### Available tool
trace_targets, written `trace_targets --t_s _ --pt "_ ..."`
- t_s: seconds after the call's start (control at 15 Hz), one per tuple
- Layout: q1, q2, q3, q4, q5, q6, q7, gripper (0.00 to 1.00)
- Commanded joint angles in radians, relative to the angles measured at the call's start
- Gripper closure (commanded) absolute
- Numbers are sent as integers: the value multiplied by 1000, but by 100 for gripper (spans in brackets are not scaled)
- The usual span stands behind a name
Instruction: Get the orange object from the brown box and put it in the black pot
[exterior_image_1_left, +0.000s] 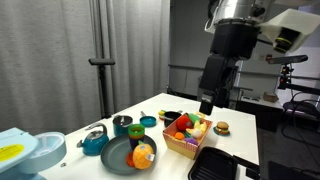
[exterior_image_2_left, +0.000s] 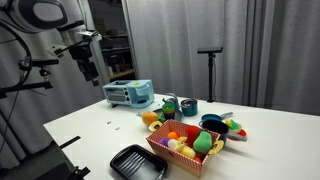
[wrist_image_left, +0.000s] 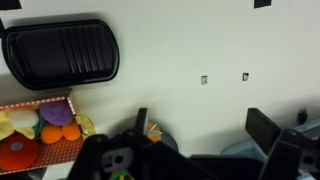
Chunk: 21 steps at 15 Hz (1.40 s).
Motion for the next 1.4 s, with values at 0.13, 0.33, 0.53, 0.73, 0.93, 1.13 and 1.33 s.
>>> trace_targets --t_s 0.13,0.33,0.53,0.73,0.93,1.13,1.33 --pt "-17 15 -6 8 0 7 16 0" --pt "-46 32 -26 19 -3 11 31 0" --pt "-95 57 -58 39 -15 15 49 0" --pt "-151 83 -97 62 -25 20 67 0" --pt "-209 122 -140 102 -33 28 87 0" --pt "-243 151 -174 133 -22 31 97 0" --pt "-238 134 -184 113 -17 22 76 0"
